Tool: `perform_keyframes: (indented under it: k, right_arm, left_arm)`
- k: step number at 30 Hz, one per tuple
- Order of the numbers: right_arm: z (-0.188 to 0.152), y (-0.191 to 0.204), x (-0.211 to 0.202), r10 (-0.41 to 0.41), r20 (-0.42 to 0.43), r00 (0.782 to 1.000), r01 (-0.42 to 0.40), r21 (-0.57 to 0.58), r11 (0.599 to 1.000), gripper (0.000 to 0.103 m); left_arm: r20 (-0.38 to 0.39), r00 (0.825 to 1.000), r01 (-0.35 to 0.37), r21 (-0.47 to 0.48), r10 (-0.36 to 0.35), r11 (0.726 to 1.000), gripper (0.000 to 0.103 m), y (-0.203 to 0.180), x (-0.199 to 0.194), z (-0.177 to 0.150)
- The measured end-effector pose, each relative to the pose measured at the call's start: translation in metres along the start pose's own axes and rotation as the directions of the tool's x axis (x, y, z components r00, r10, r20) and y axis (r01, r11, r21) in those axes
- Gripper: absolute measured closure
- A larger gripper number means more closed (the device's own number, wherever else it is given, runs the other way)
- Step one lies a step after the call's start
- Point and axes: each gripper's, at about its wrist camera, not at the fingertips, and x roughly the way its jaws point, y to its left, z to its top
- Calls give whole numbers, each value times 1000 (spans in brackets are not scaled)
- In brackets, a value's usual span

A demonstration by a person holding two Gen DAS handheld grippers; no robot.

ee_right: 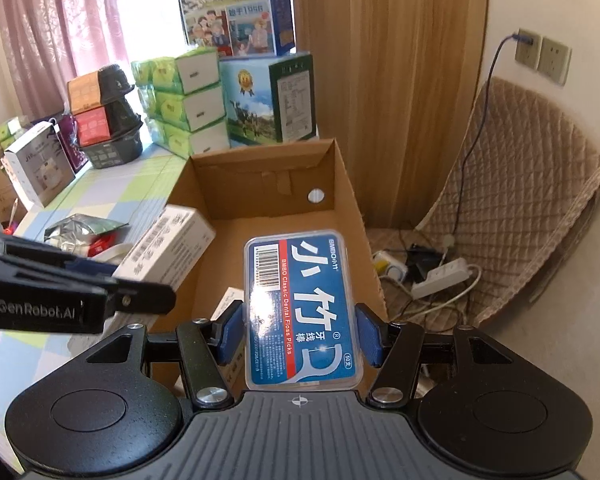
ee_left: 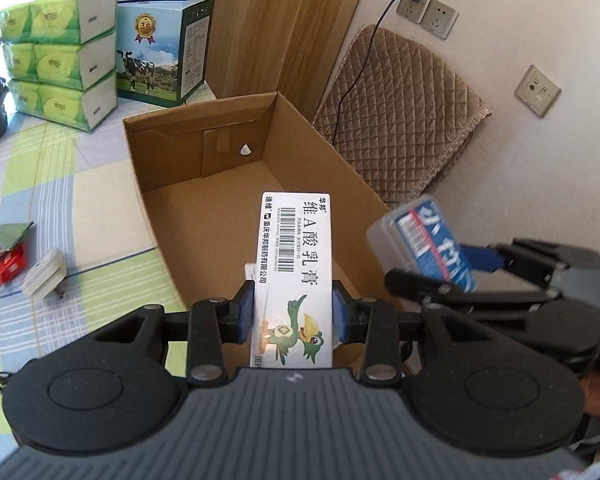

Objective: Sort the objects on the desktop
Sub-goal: 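Carry both boxes into the cardboard box and open both tools to release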

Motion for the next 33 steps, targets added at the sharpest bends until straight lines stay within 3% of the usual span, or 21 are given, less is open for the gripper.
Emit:
perform_keyframes:
  k: [14,33]
  right_arm:
    - [-4,-11,38,-29,-48,998,29,-3,1000,48]
    - [-3,2,45,8,-38,999,-7,19,1000,48]
  left_arm:
    - [-48,999,-14,-42,12,999,70,18,43,4]
    - [17,999,-43,-69,44,997,61,39,7,-11]
